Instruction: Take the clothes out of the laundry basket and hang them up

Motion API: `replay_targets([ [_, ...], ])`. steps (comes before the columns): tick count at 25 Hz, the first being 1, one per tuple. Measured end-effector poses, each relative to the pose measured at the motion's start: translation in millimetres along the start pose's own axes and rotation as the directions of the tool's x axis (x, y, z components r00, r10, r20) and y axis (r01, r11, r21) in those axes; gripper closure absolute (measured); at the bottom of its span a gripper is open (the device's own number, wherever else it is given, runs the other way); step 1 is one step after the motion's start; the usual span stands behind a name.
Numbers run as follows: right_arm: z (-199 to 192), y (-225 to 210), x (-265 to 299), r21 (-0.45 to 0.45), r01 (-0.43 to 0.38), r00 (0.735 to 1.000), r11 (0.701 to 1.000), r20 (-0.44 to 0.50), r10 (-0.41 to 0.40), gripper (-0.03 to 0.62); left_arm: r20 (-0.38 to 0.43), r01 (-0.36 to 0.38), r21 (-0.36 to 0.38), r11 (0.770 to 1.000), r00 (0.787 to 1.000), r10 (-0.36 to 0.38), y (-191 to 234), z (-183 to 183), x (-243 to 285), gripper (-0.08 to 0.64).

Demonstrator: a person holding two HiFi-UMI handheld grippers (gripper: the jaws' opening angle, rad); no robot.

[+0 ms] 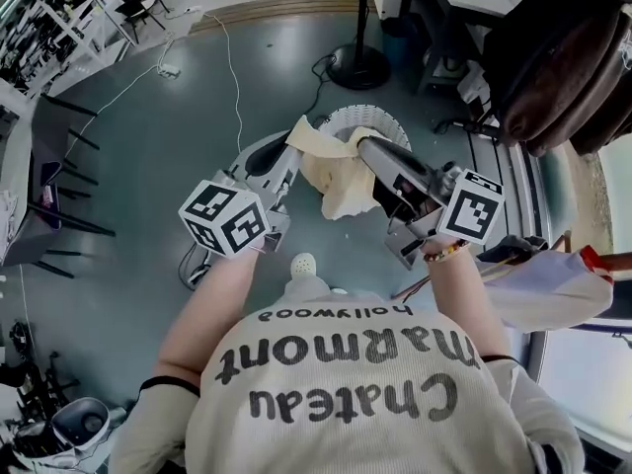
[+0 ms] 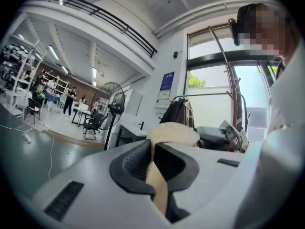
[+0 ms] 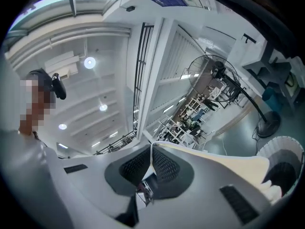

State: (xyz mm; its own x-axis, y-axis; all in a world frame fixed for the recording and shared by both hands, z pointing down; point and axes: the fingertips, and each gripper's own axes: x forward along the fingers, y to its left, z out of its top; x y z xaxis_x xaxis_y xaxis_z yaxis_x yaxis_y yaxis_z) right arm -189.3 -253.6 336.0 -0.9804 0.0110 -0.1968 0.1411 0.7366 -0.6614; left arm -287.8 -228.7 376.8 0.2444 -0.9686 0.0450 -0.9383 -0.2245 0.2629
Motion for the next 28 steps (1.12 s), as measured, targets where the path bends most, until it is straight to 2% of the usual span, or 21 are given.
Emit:
replay_targets([
  [3,-16,10,9,-0.017,-0.047,0.999,0.999,-0.028,0.047,0.555,0.069,-0.004,0.025,1.000,0.998,0.002,-3,31,-17,0.538],
  [6,-34,19,20,-0.021,-0.092,0.991,0.996,-0.096,0.089,0.552,0.143,-0.018,0.049,0.999,0.990,0.010,-2,64,-34,0.538],
  [9,-44,20,22,-0.011,-0.105,0.985,0.994,-0.136,0.103,0.552,0.187,-0.039,0.079,0.996,0.982,0.023,0,91,-48,0.540],
  [14,-50,22,29,-0.041,-0.066,0.988,0.997,-0.143,0.060,0.552,0.264,-0.065,0.087,0.994,0.964,0.040,8,128,-75,0.538],
  [18,-64,25,44,-0.122,-0.007,0.984,0.993,-0.175,-0.015,0.545,0.290,-0.082,0.083,0.993,0.956,0.055,15,149,-97,0.538],
  [19,-73,29,51,-0.143,-0.006,0.980,0.990,-0.197,-0.022,0.513,0.288,-0.084,0.086,0.993,0.956,0.056,17,153,-103,0.538],
  [21,-100,39,65,-0.178,-0.027,0.965,0.984,-0.261,-0.020,0.392,0.281,-0.079,0.094,0.992,0.958,0.050,20,160,-116,0.538],
  [24,-138,45,76,-0.213,-0.031,0.943,0.977,-0.331,-0.042,0.361,0.279,-0.057,0.089,0.994,0.960,0.030,19,165,-134,0.538],
  [26,-160,38,79,-0.230,0.022,0.934,0.973,-0.342,-0.102,0.330,0.273,-0.033,0.085,0.996,0.962,0.009,16,166,-147,0.538],
  [28,-178,29,83,-0.243,0.100,0.927,0.965,-0.331,-0.179,0.327,0.263,-0.008,0.084,0.996,0.965,-0.015,14,167,-166,0.538],
])
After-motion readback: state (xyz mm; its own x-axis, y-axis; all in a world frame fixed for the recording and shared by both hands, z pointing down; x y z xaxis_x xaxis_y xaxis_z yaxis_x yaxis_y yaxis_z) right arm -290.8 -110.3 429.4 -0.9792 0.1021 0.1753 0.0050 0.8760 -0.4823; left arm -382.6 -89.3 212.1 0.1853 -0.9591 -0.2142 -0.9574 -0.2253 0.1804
